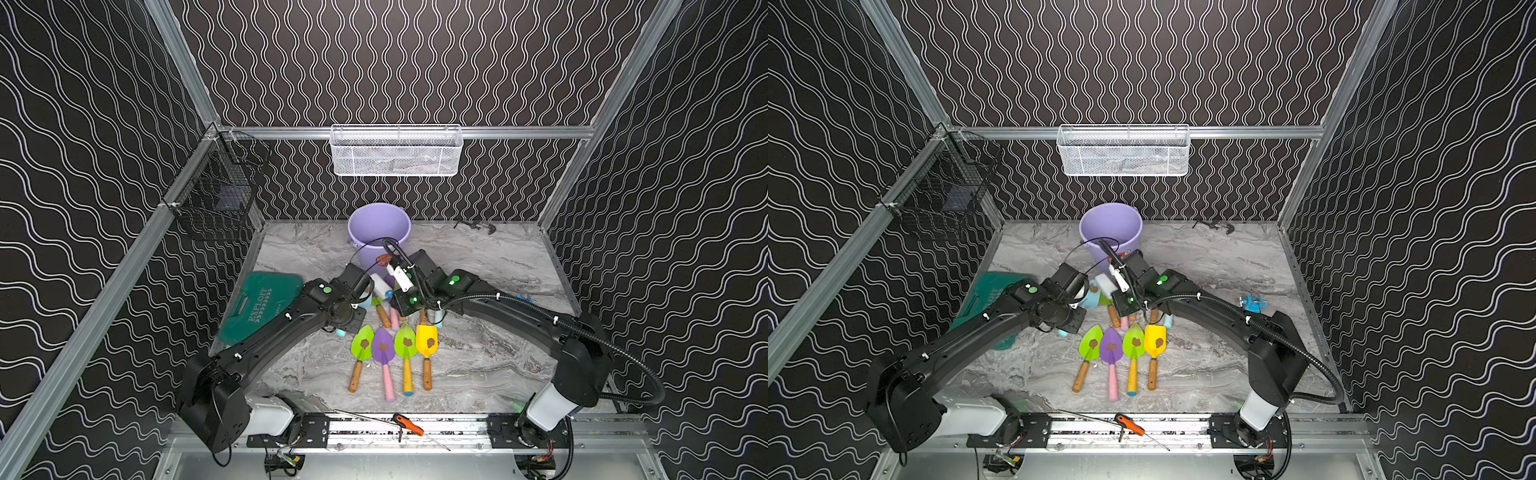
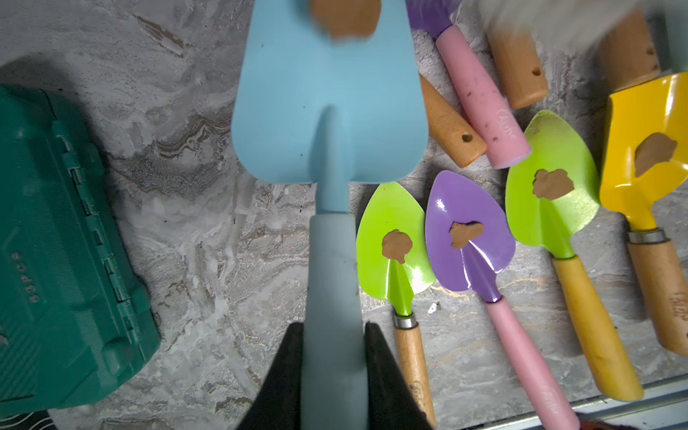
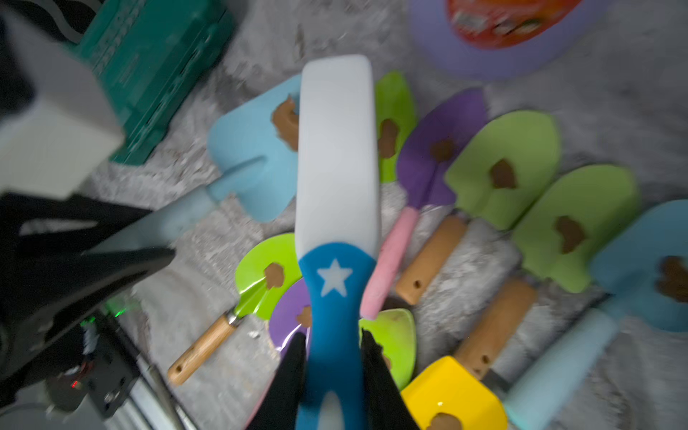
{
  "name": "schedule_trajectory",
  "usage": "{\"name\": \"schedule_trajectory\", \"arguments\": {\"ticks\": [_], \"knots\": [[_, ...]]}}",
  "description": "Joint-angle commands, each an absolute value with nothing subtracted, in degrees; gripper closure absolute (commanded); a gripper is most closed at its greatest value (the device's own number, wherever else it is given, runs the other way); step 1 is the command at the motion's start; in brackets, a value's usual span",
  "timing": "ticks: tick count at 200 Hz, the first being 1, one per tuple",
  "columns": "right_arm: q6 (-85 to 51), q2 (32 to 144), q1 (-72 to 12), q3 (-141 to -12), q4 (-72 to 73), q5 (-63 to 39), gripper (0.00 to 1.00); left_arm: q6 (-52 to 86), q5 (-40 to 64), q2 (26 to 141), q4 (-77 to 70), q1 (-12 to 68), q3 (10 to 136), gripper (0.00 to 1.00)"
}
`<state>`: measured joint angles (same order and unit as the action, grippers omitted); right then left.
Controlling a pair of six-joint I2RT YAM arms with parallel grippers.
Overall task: Brush the soil off the hand trowel and place it into the bucket
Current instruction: Brush off the soil from the hand trowel.
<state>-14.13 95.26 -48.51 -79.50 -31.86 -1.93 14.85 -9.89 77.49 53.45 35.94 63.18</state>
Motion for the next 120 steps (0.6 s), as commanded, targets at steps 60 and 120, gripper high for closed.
{"name": "schedule_trajectory", "arguments": {"ticks": [60, 120], "knots": [[-16.1, 91.3, -51.4, -73.3, -27.3, -9.8, 1.0, 14.9, -10.9, 78.0, 52.7, 36.0, 62.2, 1.0], [-19.7, 93.8, -46.0, -73.2, -24.4, -8.1, 1.0, 15.0, -10.3, 77.4, 53.8, 36.0, 62.0, 1.0]]}}
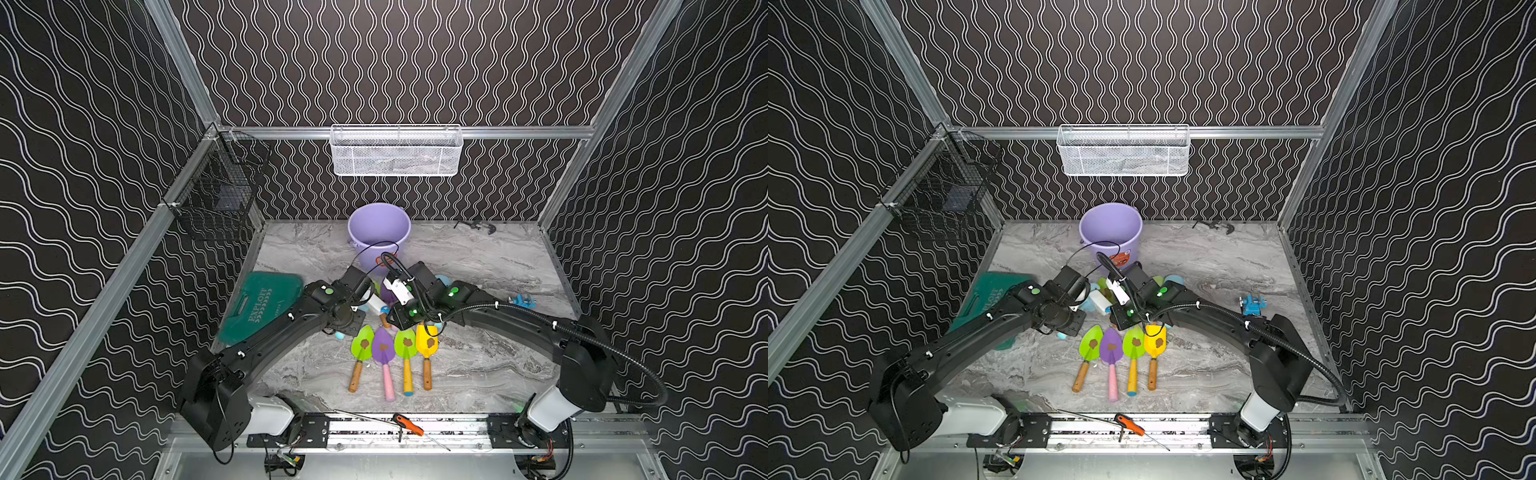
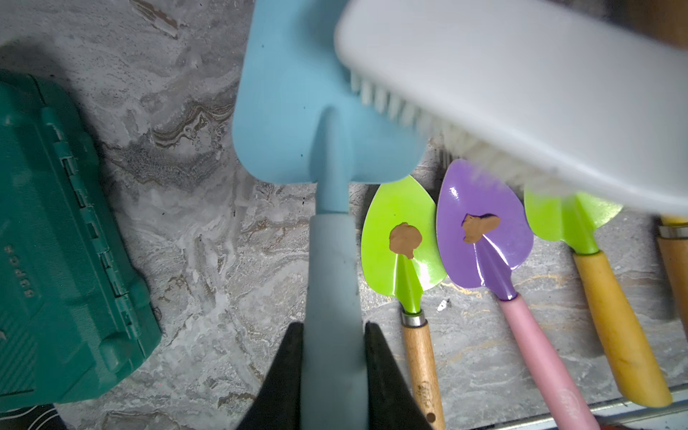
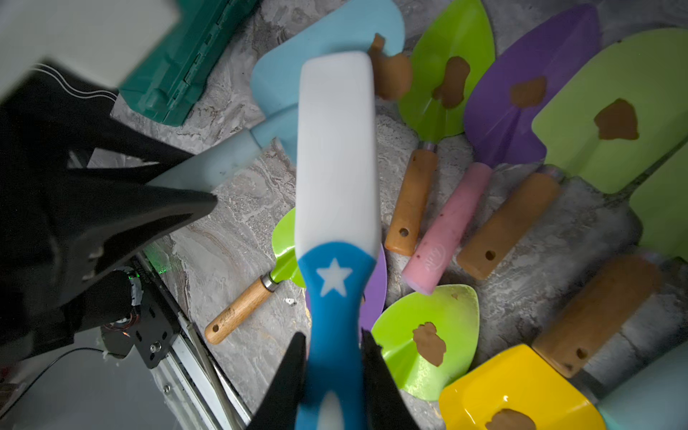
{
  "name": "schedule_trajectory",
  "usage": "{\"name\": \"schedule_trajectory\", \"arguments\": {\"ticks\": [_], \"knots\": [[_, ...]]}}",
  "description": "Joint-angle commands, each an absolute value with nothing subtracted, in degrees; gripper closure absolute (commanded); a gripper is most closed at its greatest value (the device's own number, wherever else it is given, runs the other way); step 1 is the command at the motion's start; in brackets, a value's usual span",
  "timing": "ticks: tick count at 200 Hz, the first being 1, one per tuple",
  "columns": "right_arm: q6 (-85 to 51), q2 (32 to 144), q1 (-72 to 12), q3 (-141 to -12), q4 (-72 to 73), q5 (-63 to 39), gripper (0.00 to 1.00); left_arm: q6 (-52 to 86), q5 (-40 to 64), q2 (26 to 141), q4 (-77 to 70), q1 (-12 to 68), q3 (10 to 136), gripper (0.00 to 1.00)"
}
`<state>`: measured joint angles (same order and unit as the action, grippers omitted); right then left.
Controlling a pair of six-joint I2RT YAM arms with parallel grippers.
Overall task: Brush the soil off the hand trowel and place it into the bucket
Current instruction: Brush off the soil from the hand trowel.
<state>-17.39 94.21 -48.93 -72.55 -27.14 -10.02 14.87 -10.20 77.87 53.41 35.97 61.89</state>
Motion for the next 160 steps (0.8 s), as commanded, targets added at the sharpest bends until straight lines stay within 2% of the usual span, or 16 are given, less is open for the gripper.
{"name": "schedule_trajectory", "arguments": {"ticks": [1, 27, 42, 55, 75, 93, 106, 129, 160], "knots": [[-19.7, 93.7, -45.9, -73.2, -24.4, -8.1, 1.0, 15.0, -10.2, 77.4, 53.8, 36.0, 62.0, 1.0], [-20.3, 91.3, -43.3, -72.9, -22.8, -7.3, 1.0, 15.1, -7.9, 77.8, 54.1, 35.9, 61.8, 1.0], [-20.9, 89.4, -42.9, -71.8, -22.0, -7.8, 1.0, 15.1, -2.3, 77.9, 53.6, 34.7, 61.9, 1.0], [-22.1, 87.7, -42.6, -70.1, -21.2, -8.3, 1.0, 15.1, 6.2, 77.5, 51.5, 31.7, 61.8, 1.0], [-25.4, 83.4, -41.2, -65.4, -17.8, -9.7, 1.0, 16.7, 31.4, 76.4, 44.6, 20.3, 60.0, 1.0], [-29.0, 77.8, -39.6, -60.0, -13.1, -10.4, 1.0, 24.4, 52.8, 76.7, 33.9, 10.8, 57.1, 1.0], [-31.6, 74.0, -38.9, -56.1, -9.1, -12.0, 1.0, 32.8, 61.4, 76.5, 22.7, 7.1, 54.4, 1.0], [-34.6, 69.7, -38.8, -52.1, -3.9, -15.0, 1.0, 47.4, 67.3, 76.5, 5.5, 4.9, 50.2, 1.0], [-38.8, 69.2, -38.8, -50.0, 1.1, -20.1, 1.0, 74.1, 69.9, 78.2, -30.9, 4.1, 40.7, 1.0]]}}
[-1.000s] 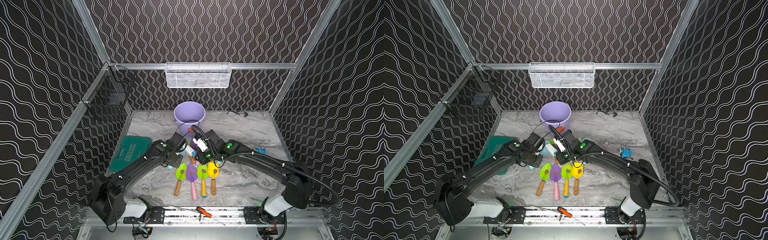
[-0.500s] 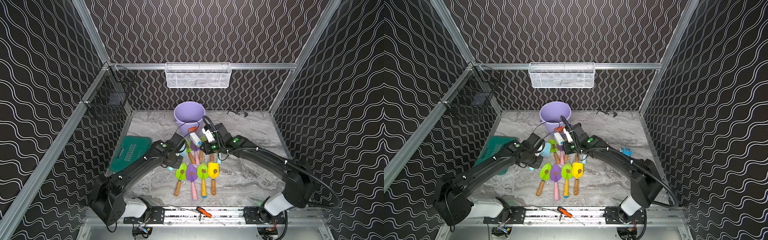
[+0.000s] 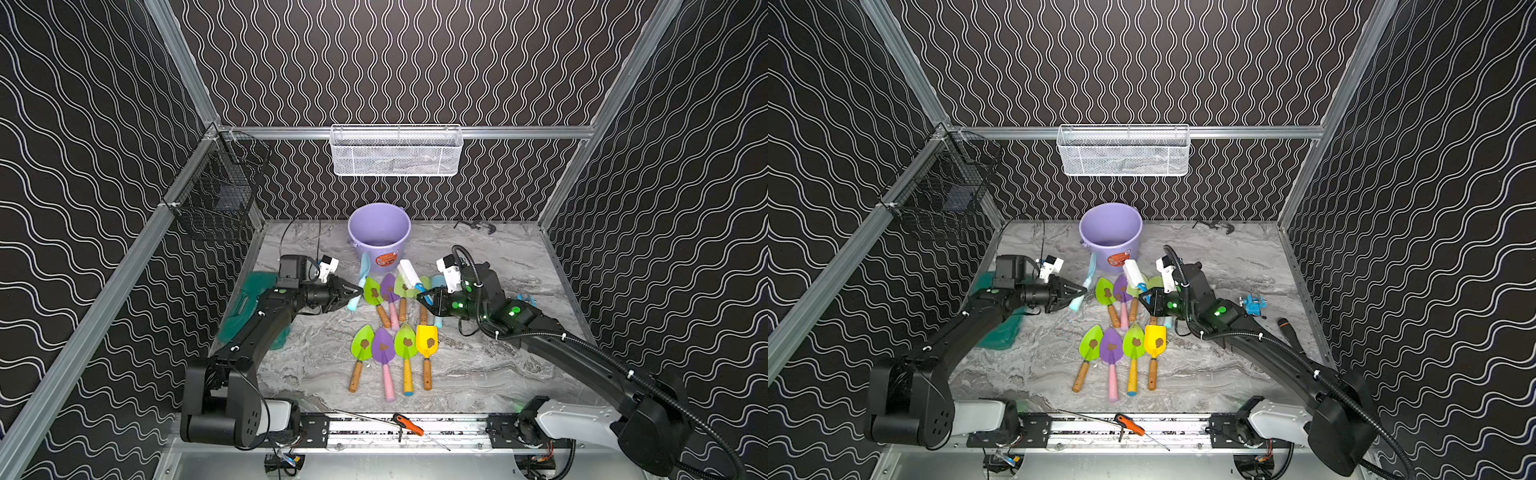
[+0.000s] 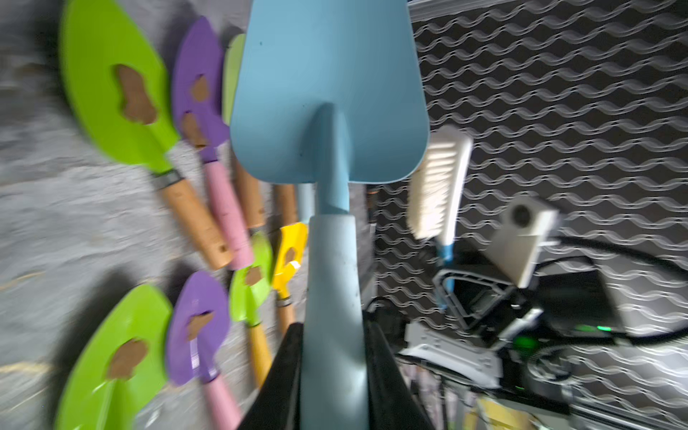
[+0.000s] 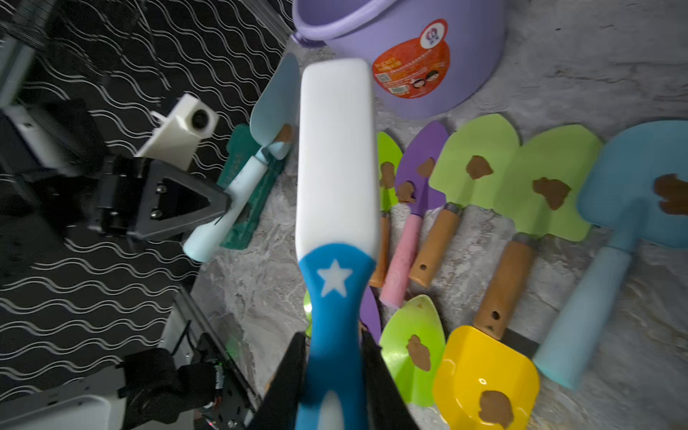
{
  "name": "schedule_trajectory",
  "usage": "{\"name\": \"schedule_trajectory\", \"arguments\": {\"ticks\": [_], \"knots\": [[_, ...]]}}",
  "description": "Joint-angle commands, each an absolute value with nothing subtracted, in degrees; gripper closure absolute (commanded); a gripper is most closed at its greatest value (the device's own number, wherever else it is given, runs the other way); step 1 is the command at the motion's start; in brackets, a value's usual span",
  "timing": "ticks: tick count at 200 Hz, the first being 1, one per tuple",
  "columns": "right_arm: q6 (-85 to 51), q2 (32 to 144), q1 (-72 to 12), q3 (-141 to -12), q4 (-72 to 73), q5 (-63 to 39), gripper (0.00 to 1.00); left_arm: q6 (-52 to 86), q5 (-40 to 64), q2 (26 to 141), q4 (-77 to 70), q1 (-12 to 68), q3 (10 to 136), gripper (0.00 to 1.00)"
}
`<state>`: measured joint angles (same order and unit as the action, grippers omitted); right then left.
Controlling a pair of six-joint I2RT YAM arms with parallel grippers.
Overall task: Brush the soil off the hand trowel and place it into the bucket
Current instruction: Brush off the soil from the hand trowel.
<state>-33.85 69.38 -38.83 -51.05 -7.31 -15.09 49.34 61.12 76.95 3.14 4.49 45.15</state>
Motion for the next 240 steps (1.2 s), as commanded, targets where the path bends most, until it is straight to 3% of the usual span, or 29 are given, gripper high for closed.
{"name": "schedule_trajectory", "arguments": {"ticks": [1, 23, 73, 240], "knots": [[-38.9, 69.2, -38.8, -50.0, 1.3, -20.2, 1.0, 74.5, 69.9, 78.3, -31.7, 4.1, 40.5, 1.0], [-41.2, 69.5, -38.8, -48.2, 5.7, -22.0, 1.0, 75.6, 69.5, 78.7, -34.4, 4.1, 38.7, 1.0], [-43.8, 73.5, -38.8, -48.6, 10.9, -24.8, 1.0, 69.5, 68.7, 76.7, -25.5, 4.1, 38.8, 1.0], [-50.3, 85.5, -41.8, -53.3, 18.1, -28.5, 1.0, 67.7, 68.5, 77.1, -24.8, 4.1, 38.2, 1.0]]}}
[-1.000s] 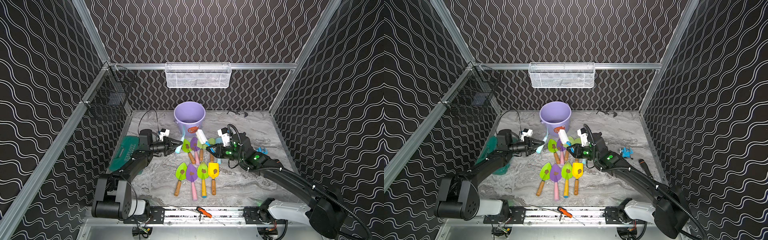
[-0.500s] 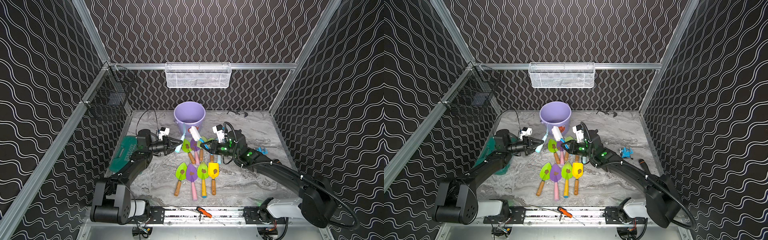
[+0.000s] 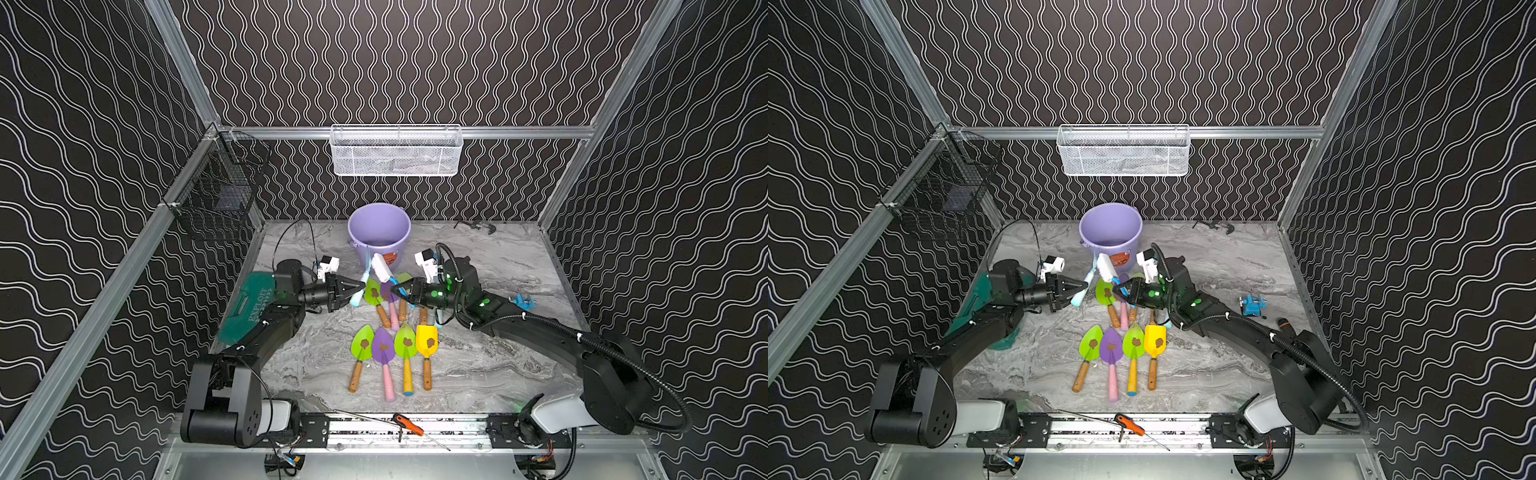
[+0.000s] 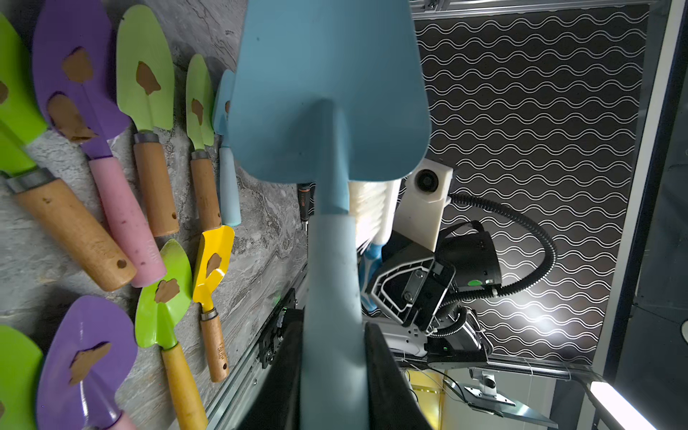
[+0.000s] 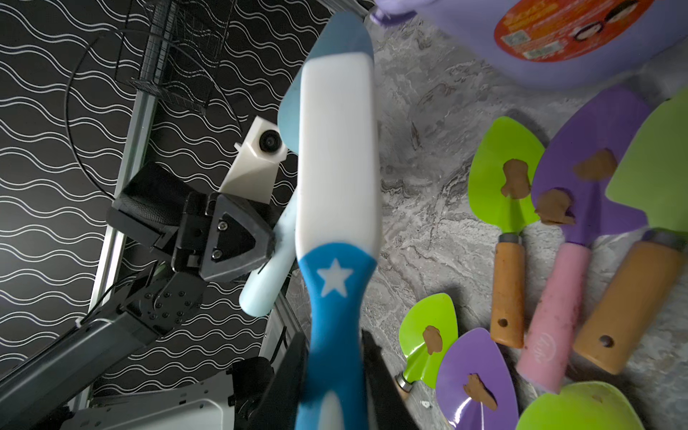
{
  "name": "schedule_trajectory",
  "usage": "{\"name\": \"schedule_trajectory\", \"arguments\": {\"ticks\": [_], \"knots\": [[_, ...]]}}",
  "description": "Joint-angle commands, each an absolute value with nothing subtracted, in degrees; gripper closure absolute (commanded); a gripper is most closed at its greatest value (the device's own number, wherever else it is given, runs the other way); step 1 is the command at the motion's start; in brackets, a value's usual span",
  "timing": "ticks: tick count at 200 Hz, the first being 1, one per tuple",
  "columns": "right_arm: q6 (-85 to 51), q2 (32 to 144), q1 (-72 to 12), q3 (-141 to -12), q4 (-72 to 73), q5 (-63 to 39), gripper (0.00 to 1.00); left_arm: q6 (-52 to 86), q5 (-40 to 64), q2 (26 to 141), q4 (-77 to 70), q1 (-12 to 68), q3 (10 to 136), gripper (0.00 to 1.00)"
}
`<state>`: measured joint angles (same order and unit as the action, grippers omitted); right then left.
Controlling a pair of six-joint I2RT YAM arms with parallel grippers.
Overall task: Brush the soil off the hand trowel and place it into the bucket
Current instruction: Brush off the soil from the hand trowel.
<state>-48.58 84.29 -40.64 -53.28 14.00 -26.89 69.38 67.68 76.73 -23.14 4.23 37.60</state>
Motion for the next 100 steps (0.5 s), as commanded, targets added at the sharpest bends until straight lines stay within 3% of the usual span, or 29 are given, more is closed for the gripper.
{"name": "schedule_trajectory", "arguments": {"ticks": [1, 100], "knots": [[-50.4, 85.6, -41.8, -53.3, 18.2, -28.5, 1.0, 67.7, 68.5, 77.2, -24.8, 4.1, 38.2, 1.0], [-49.7, 87.4, -42.7, -51.0, 14.8, -25.3, 1.0, 60.7, 68.2, 75.5, -14.1, 4.1, 41.4, 1.0]]}}
